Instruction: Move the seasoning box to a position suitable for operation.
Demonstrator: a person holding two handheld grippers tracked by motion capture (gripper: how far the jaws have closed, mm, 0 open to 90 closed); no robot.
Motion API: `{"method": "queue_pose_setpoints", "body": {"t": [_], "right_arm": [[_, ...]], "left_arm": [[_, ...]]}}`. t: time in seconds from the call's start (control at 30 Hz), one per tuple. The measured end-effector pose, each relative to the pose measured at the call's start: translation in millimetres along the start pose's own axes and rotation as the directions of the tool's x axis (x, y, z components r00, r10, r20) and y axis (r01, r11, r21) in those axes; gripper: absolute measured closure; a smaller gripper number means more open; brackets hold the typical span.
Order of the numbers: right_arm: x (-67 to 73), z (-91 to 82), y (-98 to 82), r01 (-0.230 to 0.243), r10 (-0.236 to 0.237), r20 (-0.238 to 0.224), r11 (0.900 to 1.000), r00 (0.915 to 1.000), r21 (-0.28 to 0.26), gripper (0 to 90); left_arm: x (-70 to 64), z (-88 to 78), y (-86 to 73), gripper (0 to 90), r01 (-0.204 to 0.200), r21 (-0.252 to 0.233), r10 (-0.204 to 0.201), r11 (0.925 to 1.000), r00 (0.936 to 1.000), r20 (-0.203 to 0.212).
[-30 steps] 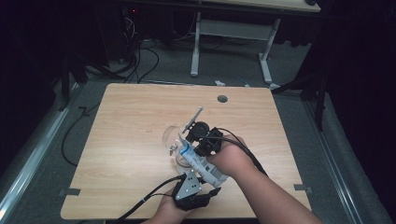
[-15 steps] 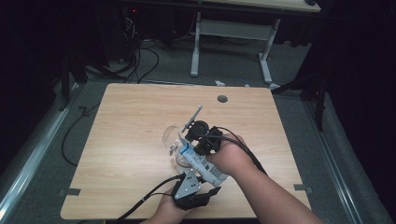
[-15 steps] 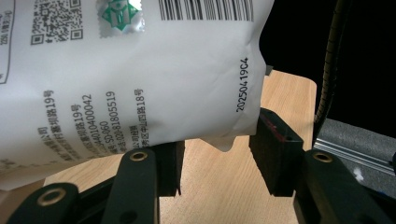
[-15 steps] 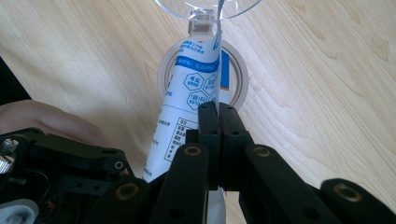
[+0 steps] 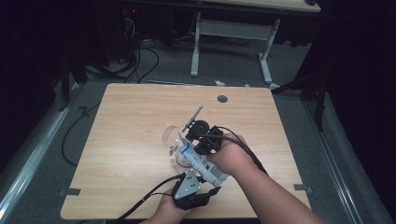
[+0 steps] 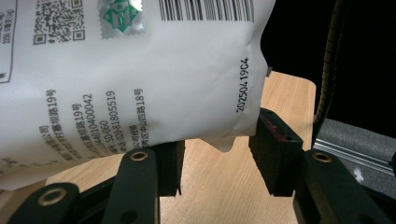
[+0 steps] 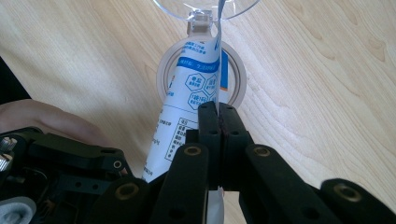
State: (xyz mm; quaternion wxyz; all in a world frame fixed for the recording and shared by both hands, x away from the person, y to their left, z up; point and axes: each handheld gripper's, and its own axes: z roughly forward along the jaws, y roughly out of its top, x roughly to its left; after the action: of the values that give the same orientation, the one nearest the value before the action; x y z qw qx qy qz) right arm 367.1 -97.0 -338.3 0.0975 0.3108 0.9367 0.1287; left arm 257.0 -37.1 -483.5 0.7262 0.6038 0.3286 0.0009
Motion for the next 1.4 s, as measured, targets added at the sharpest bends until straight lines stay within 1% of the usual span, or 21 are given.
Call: {"method": "queue_pose_setpoints", "body": {"t": [0.63, 1.17, 1.4], "right_arm": [[0.2, -0.3, 0.7, -0.002, 0.002, 0.002, 1.000, 1.0000, 0.000, 90.0], [-2.0, 2.9, 0.5, -0.001, 0.001, -0.004, 1.000, 1.0000, 0.001, 90.0], [-3.8, 3.0, 0.4, -0.009, 0.009, -0.005, 1.000, 0.9999, 0.001, 90.0]], "left_arm": [[0.0, -0.3, 1.0, 56.7, 0.000, -0.002, 0.000, 1.0000, 1.0000, 0.002], [0.7, 1.1, 0.3, 56.8, 0.004, 0.001, -0.004, 1.0000, 1.0000, 0.000], [1.5, 2.0, 0.4, 56.8, 0.005, 0.001, -0.005, 1.0000, 1.0000, -0.001]]}}
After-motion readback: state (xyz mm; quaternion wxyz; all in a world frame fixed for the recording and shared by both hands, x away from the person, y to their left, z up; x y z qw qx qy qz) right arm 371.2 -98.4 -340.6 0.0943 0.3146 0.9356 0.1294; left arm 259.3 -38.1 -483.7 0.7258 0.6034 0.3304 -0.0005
